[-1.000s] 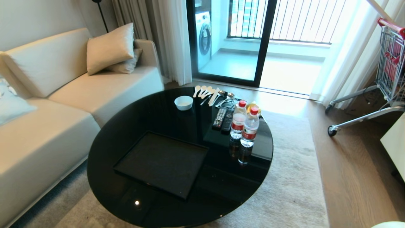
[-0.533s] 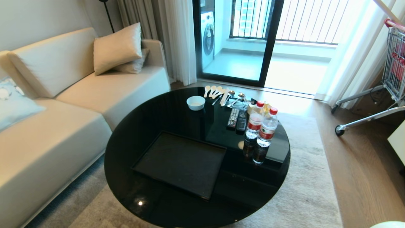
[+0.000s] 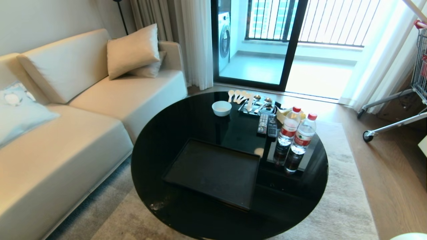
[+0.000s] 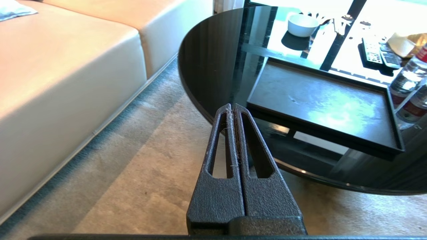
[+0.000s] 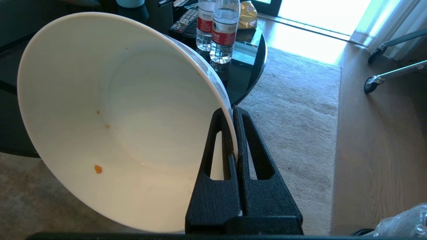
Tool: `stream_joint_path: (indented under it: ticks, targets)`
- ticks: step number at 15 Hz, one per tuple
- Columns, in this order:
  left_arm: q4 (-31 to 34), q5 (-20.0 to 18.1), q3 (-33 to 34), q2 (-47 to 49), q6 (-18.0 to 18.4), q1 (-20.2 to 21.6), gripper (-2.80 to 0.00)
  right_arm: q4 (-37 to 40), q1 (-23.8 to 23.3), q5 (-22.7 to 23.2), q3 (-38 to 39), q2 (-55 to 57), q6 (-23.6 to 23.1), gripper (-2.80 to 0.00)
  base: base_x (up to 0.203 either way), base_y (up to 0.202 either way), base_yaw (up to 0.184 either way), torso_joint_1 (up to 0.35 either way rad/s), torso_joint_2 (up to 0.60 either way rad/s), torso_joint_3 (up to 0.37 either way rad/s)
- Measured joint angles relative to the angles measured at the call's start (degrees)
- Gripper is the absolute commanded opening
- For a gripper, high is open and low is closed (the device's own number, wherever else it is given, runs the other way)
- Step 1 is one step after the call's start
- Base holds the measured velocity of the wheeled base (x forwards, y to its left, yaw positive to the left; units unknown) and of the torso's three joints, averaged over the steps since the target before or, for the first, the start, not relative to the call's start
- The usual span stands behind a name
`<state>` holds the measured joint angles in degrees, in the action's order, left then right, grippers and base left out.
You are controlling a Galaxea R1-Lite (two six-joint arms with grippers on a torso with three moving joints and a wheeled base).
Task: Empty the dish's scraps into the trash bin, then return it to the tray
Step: Put the bowl back to the table
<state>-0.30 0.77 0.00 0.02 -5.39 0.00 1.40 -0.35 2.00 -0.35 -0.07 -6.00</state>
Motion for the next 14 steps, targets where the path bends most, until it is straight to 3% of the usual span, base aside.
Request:
stream_joint_path:
  ticks: [11, 14]
  targets:
    - [0.00, -0.02, 0.00, 0.00, 0.01, 0.00, -2.80, 0.00, 0.00, -0.02, 0.00, 0.00, -0.01, -2.80, 0.000, 0.185, -0.002, 0.002, 0.00, 0.002]
    - [0.00, 0.00, 0.00, 0.00, 0.07, -0.02, -2.80, 0.00, -0.02, 0.00, 0.00, 0.00, -0.01, -2.80, 0.000, 0.058, 0.000, 0.004, 0.00, 0.002]
